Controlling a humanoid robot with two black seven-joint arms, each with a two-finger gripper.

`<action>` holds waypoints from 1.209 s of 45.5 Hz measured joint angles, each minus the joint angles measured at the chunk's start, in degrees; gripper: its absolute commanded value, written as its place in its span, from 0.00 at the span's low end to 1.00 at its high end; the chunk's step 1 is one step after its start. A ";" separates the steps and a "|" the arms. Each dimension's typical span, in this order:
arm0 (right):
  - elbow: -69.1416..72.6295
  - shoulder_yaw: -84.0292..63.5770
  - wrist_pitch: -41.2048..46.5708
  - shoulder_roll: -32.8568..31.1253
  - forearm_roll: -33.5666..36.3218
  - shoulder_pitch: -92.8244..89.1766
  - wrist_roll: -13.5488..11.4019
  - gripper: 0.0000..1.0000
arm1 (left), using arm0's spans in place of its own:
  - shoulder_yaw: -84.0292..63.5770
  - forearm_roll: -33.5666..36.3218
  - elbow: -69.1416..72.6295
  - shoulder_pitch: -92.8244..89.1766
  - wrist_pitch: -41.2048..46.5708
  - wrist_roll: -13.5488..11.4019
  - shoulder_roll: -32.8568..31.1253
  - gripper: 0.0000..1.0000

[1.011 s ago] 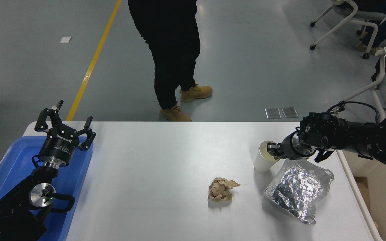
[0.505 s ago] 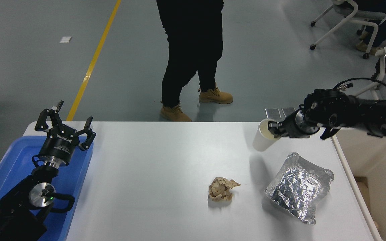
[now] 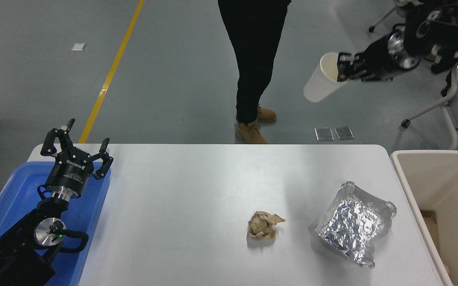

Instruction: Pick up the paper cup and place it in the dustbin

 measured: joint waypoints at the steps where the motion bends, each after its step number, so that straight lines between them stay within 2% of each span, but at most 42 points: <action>1: 0.00 0.01 0.16 -0.21 -0.01 0.34 0.01 0.00 | 0.00 0.00 0.00 0.00 0.00 0.00 0.00 0.98; 18: -4.78 -0.01 1.29 -3.55 -0.01 0.88 0.20 0.00 | 0.00 0.00 -0.01 0.00 -0.03 0.00 0.00 0.98; 34: -31.84 4.41 0.35 -6.93 2.87 -19.45 -0.10 0.00 | 0.01 0.03 -0.04 -0.01 -0.05 0.00 -0.01 0.98; 48: -45.31 9.84 -9.26 -11.18 4.55 -38.91 -0.92 0.00 | 0.00 0.01 -0.06 0.01 -0.07 0.00 -0.04 0.98; 55: -47.67 15.86 -16.43 -12.14 5.93 -48.97 -3.00 0.00 | 0.00 0.00 -0.07 0.01 -0.08 0.00 -0.06 0.98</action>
